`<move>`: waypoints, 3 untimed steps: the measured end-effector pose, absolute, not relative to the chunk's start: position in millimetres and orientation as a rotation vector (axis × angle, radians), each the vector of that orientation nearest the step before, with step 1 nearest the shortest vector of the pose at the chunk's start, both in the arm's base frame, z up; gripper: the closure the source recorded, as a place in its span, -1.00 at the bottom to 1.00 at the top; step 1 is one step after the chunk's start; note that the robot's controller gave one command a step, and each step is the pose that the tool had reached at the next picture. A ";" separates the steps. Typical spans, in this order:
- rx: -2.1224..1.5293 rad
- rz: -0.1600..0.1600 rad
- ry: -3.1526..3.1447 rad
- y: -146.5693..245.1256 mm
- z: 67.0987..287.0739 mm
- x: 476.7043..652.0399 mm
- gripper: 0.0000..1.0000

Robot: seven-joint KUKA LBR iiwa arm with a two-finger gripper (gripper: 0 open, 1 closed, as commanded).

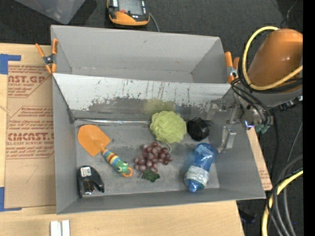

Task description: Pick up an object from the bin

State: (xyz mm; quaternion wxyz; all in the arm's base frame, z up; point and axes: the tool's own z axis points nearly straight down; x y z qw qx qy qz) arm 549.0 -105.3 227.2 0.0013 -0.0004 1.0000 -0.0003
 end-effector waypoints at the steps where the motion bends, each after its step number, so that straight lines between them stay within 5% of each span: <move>1: -0.001 -0.001 3.139 -105.3 227.2 549.0 -1.00; 2: -0.182 -0.001 3.138 -149.3 133.1 536.4 -1.00; 3: -0.296 -0.005 3.110 -138.7 149.1 545.8 -1.00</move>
Offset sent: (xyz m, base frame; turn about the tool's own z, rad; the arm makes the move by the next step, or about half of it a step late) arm -0.0114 -0.0429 -0.0898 -0.1177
